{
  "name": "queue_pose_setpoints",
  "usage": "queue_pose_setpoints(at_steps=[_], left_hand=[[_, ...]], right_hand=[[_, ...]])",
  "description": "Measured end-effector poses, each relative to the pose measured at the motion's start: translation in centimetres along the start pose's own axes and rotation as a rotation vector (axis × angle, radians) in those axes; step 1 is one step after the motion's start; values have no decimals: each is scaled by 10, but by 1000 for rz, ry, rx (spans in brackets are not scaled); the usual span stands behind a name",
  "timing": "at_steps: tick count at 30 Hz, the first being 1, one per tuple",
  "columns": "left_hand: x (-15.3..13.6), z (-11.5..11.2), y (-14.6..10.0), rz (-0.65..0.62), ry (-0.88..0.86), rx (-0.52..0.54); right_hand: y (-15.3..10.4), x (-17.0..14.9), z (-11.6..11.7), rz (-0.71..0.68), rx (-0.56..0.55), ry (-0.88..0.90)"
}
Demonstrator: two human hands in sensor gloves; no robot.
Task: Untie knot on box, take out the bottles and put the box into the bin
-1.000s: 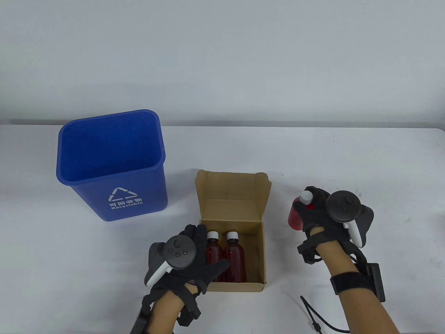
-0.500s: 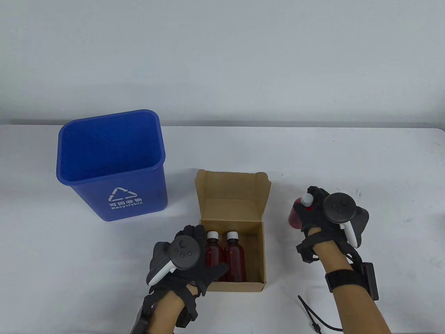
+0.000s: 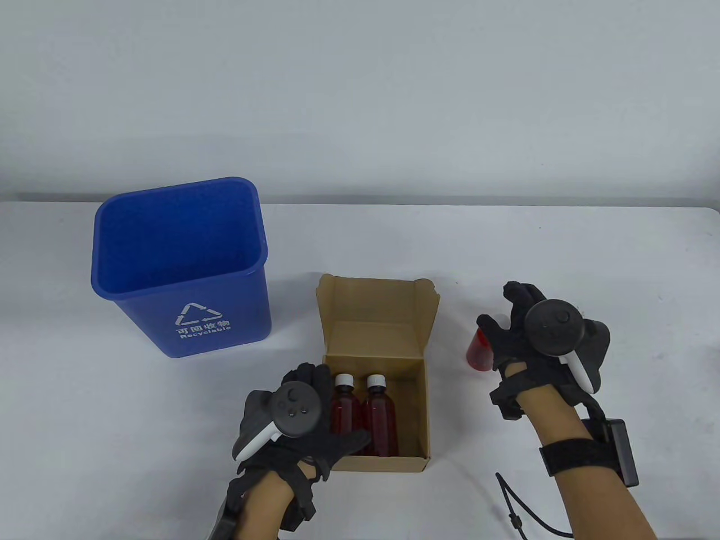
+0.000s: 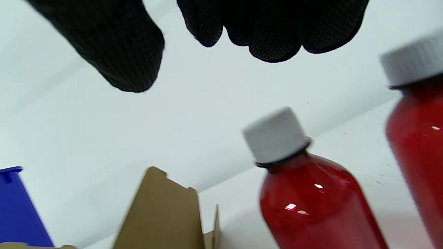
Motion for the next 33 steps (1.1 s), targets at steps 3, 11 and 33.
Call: queue_pose_setpoints(at_steps=[3,11,33], left_hand=[[3,0,-2,-10,20,-17],[5,-4,-3,-29,42,-69],[0,-6,-5,-18,73,-136]], right_hand=[[-6,25,-1,-50,16,-4],[-27,80,32,-88,169,-17],[-60,112,184,323,787,-354]])
Point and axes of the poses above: the tracker on the back of each hand, its own x axis roughly to the thumb side, its own y axis roughly from the wrist to the fingertips, z = x × y, the point moved 4 cm from there along y, roughly from the wrist to the fingertips, and after that the axes turned 1 degree about z, right-handed, at the moved point
